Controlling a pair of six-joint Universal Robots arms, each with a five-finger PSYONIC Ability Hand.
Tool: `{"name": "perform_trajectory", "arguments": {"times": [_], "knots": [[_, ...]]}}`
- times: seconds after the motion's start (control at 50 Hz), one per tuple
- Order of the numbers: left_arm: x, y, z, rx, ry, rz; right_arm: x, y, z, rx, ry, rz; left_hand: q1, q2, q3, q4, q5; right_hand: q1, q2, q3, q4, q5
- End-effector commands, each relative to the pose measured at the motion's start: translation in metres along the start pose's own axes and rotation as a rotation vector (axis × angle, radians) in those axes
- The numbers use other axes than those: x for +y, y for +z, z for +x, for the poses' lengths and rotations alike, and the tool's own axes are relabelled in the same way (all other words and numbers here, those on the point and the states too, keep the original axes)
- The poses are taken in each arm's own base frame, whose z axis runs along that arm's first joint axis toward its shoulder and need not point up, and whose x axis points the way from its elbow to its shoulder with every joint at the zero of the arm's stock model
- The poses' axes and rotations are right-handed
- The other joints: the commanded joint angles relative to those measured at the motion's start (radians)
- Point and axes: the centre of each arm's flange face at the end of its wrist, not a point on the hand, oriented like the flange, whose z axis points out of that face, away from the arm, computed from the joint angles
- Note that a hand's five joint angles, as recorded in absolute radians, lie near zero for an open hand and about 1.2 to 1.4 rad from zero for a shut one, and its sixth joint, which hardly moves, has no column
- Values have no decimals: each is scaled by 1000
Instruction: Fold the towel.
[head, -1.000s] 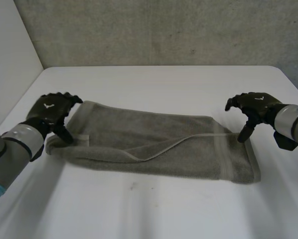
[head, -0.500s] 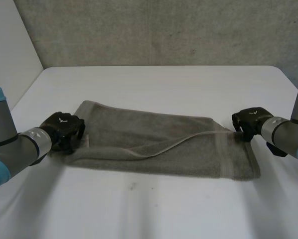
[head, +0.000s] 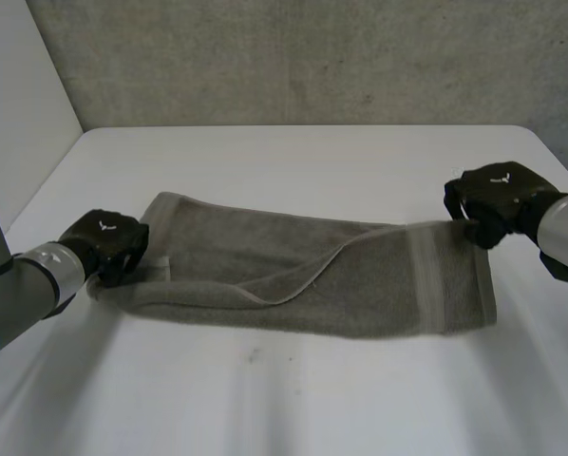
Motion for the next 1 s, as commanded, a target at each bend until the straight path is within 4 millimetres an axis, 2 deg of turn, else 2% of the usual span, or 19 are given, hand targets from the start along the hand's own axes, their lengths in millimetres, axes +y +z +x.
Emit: {"name": "perform_trajectory", "arguments": {"times": [0.02,0.1,0.16,0.26,0.36,0.44,0.52,0.58,0.68,0.84,1.0], "knots": [[12,-8,1,1,-19,-24,38,-36,-6,-47,-192,-140,-766,-796,-795,-797,-779,71,98,64,58,69],[9,-5,0,-18,-9,20,61,-45,-24,-117,-236,-207,-837,-867,-866,-868,-850,71,98,64,58,69],[2,0,0,-41,15,86,65,-45,-27,-121,-226,-212,-822,-853,-852,-854,-835,71,98,64,58,69],[-10,7,14,-19,40,157,78,-41,-34,-106,-204,-178,-819,-850,-849,-851,-832,71,98,64,58,69],[-19,23,30,33,69,173,83,-40,-37,-97,-217,-159,-787,-818,-816,-819,-800,71,98,64,58,69],[-19,31,29,52,64,149,87,-40,-36,-94,-215,-165,-746,-777,-776,-778,-759,71,98,64,58,69],[-16,44,28,82,51,84,92,-40,-25,-67,-187,-177,-641,-671,-670,-672,-653,71,98,64,58,69],[-13,47,28,87,50,56,93,-41,-23,-67,-181,-178,-632,-662,-661,-663,-644,71,98,64,58,69],[-8,60,23,60,126,5,93,-41,-23,-67,-188,-179,-608,-638,-637,-639,-621,71,98,64,58,69],[-4,67,18,21,182,-16,94,-41,-24,-70,-185,-180,-605,-635,-634,-636,-618,71,98,64,58,69],[0,66,21,33,199,-33,95,-41,-24,-72,-183,-184,-608,-638,-637,-639,-621,71,98,64,58,69]]}}
